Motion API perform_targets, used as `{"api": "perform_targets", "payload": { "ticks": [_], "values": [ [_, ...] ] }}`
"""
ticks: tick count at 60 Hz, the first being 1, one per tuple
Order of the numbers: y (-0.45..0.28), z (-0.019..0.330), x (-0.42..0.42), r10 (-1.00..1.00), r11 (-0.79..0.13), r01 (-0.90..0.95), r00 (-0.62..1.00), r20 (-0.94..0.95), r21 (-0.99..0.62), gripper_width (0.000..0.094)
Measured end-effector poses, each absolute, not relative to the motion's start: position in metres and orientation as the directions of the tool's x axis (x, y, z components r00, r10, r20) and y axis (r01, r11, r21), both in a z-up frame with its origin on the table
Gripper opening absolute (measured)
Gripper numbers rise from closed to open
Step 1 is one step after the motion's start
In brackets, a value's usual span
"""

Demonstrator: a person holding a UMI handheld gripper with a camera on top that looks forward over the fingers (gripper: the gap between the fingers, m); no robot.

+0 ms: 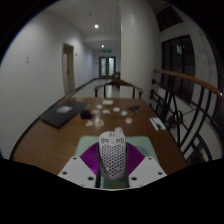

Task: Arrange mouse

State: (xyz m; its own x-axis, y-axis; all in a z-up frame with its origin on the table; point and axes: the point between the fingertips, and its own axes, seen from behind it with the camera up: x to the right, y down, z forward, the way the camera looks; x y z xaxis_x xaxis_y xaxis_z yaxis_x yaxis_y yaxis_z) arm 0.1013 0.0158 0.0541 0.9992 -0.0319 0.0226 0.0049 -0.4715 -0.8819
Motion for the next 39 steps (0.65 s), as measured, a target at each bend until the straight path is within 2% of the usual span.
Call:
{"api": "perform_targets", "payload": {
  "ticks": [4,9,11,20,21,22,26,30,39],
  "values": [
    [0.015,0.011,0.106,-0.036,-0.53,0.01,0.999,0.034,-0.848,0.0315],
    [0.009,-0.015,0.113,-0.045,-0.574,0.006,0.998,0.039,-0.819,0.032],
    [0.011,-0.011,0.111,-0.046,-0.556,-0.002,0.999,0.029,-0.831,0.032],
    [0.006,-0.014,0.113,-0.01,-0.601,0.017,1.0,0.028,-0.799,0.0583],
    [0.002,-0.014,0.113,-0.003,-0.608,0.024,0.999,0.032,-0.793,0.0633],
    [-0.002,-0.013,0.115,0.006,-0.612,0.032,0.999,0.036,-0.79,0.0734],
    [-0.015,0.005,0.118,0.023,-0.586,0.047,0.999,0.041,-0.809,0.0869],
    [-0.04,0.026,0.122,0.037,-0.561,0.033,0.999,0.015,-0.827,0.0837],
    [-0.102,0.055,0.141,0.037,-0.521,-0.018,0.998,-0.044,-0.853,0.085]
  ]
}}
